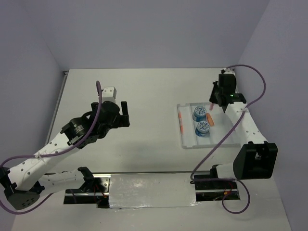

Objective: Sort the stationery into containers
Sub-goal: Place the pen in the storage box.

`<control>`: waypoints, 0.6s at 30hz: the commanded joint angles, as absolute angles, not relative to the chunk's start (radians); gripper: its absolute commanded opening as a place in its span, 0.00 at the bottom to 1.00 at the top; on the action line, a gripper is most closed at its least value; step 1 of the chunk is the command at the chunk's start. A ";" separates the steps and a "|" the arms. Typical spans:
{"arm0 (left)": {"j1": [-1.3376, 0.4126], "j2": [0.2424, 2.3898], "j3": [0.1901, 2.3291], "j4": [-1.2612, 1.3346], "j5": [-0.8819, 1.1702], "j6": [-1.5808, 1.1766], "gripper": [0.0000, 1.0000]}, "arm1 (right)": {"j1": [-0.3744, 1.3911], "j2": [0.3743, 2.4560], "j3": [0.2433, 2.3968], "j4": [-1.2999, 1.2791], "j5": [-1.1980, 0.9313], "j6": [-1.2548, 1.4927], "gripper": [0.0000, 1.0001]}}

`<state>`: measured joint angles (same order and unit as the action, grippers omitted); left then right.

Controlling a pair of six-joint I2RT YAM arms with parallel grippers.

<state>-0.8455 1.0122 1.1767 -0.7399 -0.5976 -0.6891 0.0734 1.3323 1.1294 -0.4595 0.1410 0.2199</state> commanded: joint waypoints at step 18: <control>-0.338 1.345 1.213 -0.706 -0.411 -0.719 0.99 | -0.109 1.546 1.175 -0.600 0.200 0.198 0.55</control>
